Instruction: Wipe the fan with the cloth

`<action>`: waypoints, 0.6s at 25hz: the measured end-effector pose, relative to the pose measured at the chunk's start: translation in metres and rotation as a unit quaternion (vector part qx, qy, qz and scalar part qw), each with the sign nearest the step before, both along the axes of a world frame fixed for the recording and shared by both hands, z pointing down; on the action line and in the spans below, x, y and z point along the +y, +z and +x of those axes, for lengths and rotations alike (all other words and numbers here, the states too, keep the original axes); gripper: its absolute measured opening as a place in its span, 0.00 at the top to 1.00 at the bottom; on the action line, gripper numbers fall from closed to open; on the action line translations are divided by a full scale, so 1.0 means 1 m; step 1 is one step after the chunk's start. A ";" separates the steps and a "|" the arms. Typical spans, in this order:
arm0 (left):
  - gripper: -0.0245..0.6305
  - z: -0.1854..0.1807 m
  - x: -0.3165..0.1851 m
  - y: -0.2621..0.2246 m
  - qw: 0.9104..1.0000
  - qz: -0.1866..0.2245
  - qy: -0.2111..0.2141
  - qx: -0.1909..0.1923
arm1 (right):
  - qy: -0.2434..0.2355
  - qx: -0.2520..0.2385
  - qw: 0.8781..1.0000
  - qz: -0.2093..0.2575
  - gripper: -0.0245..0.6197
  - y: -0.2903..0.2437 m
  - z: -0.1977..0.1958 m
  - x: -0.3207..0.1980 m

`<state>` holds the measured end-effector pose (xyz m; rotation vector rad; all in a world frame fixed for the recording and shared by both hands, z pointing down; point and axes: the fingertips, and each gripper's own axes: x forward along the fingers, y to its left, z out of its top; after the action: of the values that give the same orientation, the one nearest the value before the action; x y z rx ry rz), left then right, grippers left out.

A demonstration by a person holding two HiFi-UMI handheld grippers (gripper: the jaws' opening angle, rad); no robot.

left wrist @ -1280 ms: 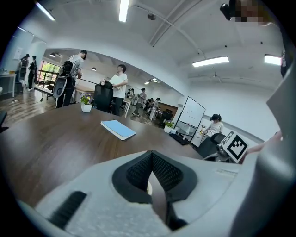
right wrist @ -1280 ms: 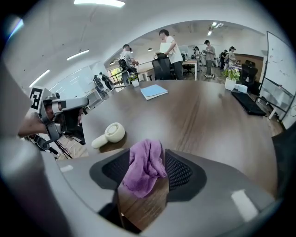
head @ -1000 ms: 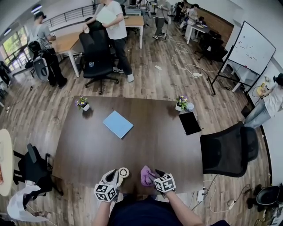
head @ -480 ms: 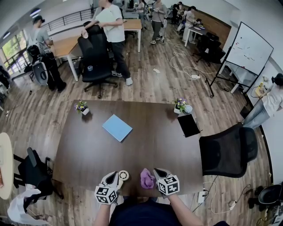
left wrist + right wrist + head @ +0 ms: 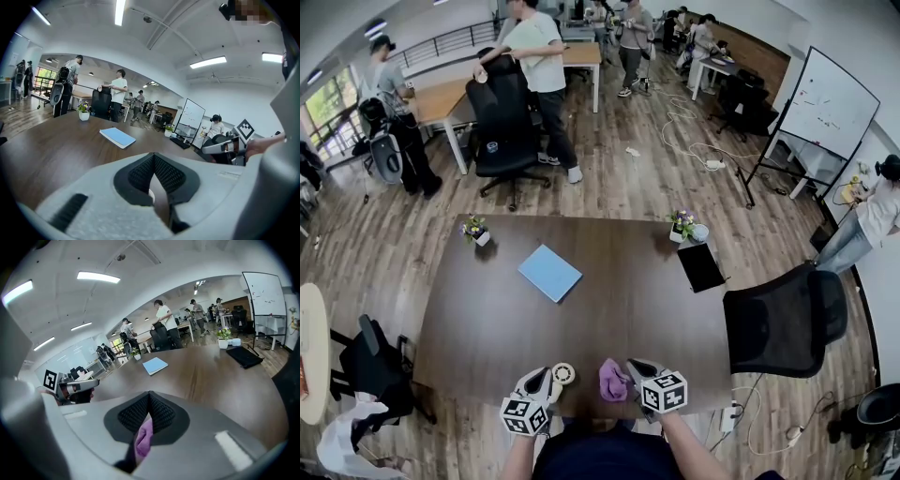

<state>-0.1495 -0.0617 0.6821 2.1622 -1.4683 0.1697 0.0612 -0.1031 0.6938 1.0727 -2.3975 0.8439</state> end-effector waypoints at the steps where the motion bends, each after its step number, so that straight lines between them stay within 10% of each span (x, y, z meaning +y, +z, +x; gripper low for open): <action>1: 0.97 -0.001 0.001 0.001 1.000 -0.001 -0.001 0.000 | 0.001 0.000 1.000 0.000 0.95 -0.001 0.001 0.000; 15: 0.97 -0.009 0.004 0.002 1.000 -0.010 0.004 0.002 | -0.006 -0.006 1.000 0.008 0.95 -0.010 -0.004 0.002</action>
<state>-0.1584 -0.0578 0.6845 2.1517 -1.4513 0.1815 0.0577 -0.1007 0.6842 1.0594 -2.4228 0.8320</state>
